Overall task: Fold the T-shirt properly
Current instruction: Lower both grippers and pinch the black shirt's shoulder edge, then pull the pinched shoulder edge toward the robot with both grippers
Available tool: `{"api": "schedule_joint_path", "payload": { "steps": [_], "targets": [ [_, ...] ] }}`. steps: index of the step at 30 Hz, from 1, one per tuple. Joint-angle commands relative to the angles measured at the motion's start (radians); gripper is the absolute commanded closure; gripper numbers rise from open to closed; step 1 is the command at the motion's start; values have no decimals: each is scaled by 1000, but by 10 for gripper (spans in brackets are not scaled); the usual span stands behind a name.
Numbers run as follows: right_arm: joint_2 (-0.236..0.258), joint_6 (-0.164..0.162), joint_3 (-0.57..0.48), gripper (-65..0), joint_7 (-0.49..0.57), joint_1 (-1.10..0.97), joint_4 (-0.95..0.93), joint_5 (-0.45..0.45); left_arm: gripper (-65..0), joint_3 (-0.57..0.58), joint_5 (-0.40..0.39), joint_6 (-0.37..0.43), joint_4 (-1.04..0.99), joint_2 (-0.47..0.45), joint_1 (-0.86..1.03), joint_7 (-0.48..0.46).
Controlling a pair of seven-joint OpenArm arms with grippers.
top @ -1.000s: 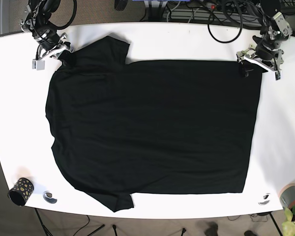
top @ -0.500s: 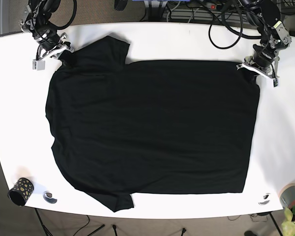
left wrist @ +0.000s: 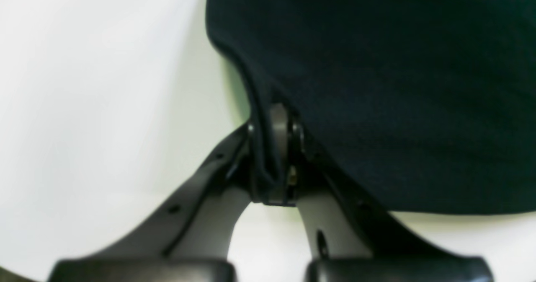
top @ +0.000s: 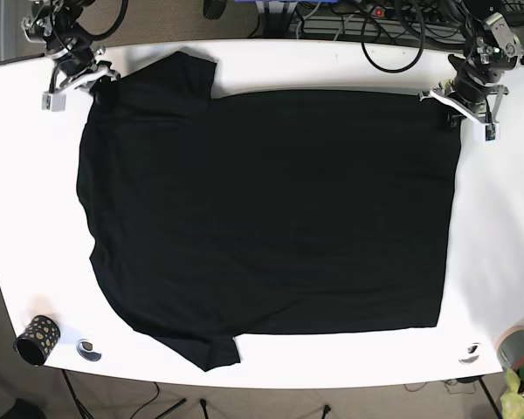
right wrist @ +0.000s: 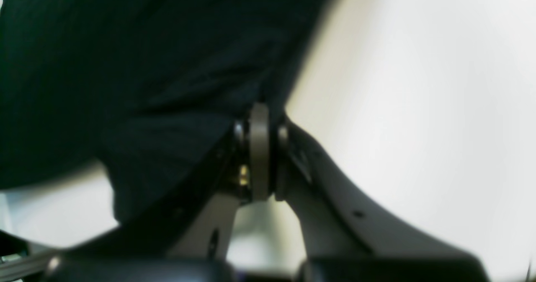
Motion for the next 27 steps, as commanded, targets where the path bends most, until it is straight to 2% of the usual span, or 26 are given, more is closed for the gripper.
{"api": "schedule_joint_path", "payload": {
  "steps": [1, 3, 5, 8, 15, 16, 19, 27],
  "targets": [
    [12, 8, 15, 0, 12, -28, 17, 11, 0, -5, -10, -1, 55, -11, 32, -10],
    [12, 32, 17, 0, 12, -65, 24, 11, 0, -5, -10, -3, 76, -11, 67, -10],
    [6, 72, 17, 0, 12, -97, 34, 11, 0, -7, -10, -32, 86, -11, 95, -10],
    [-3, 94, 18, 0, 12, -147, 66, 11, 0, -13, -6, -108, 87, -11, 134, -10],
    [-77, 101, 54, 0, 12, -239, 181, 11, 0, -120, -4, -228, 90, 24, 220, -12],
    [-80, 112, 57, 0, 12, -245, 196, 11, 0, -134, -4, -247, 90, 25, 230, -12],
    [-81, 113, 60, 0, 12, -245, 222, 11, 0, -145, -4, -266, 90, 25, 231, -12],
    [-77, 113, 60, 0, 12, -174, 253, 11, 0, -142, -4, -270, 129, 24, 125, -6]
  ]
}}
